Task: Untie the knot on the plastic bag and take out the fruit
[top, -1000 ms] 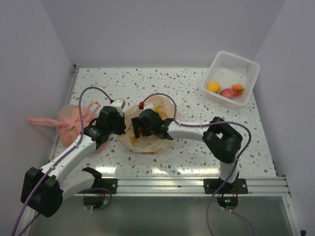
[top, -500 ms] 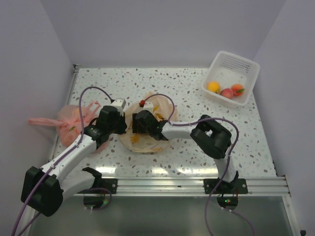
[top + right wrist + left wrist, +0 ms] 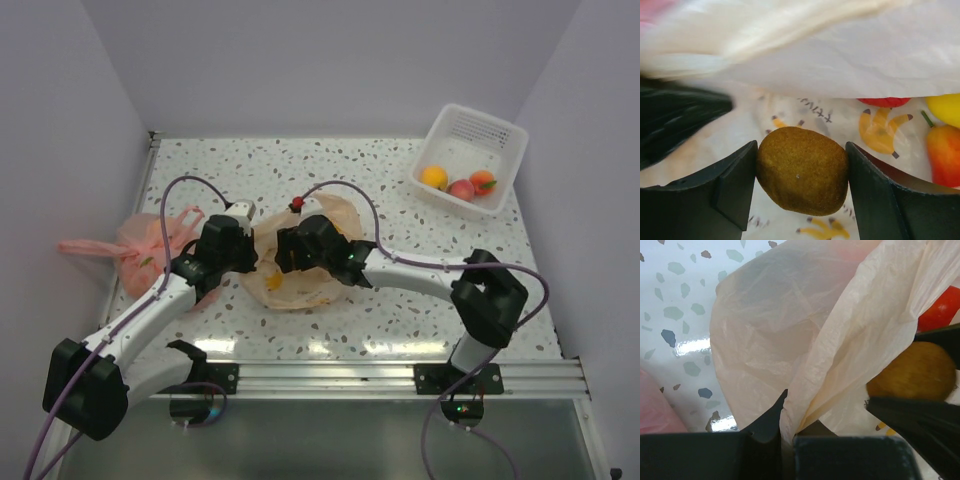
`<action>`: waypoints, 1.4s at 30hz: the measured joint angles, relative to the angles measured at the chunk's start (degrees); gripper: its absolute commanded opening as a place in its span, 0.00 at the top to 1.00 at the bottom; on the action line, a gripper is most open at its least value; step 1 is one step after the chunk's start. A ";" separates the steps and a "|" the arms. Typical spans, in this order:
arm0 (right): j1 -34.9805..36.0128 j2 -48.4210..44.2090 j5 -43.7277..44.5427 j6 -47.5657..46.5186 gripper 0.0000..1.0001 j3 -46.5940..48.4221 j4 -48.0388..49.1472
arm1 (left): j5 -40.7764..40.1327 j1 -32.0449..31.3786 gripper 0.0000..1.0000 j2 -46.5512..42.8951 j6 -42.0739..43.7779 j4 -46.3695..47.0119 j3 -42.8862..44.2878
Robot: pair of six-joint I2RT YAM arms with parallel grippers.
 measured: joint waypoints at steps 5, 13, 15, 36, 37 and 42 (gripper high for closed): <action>-0.02 -9.86 -3.45 -6.88 0.87 3.39 -6.91 | 0.02 0.00 1.00 0.13 0.00 0.00 0.00; -10.12 -15.96 -4.35 -16.83 0.90 15.67 -16.20 | 0.02 0.00 1.00 0.24 0.00 -0.02 0.00; -17.18 -16.44 -3.96 -17.18 0.91 16.31 -16.57 | 0.02 0.00 1.00 0.24 0.00 -0.04 0.00; -57.42 15.10 5.73 -5.75 0.01 38.25 -27.32 | 0.22 0.00 1.00 0.20 0.02 -0.02 0.00; -57.35 15.19 6.21 -5.66 0.01 38.93 -28.06 | 0.26 0.00 1.00 0.17 0.02 -0.02 0.00; -56.46 13.57 5.97 -5.42 0.01 39.41 -28.04 | 0.63 0.07 1.00 -0.33 0.02 0.04 0.00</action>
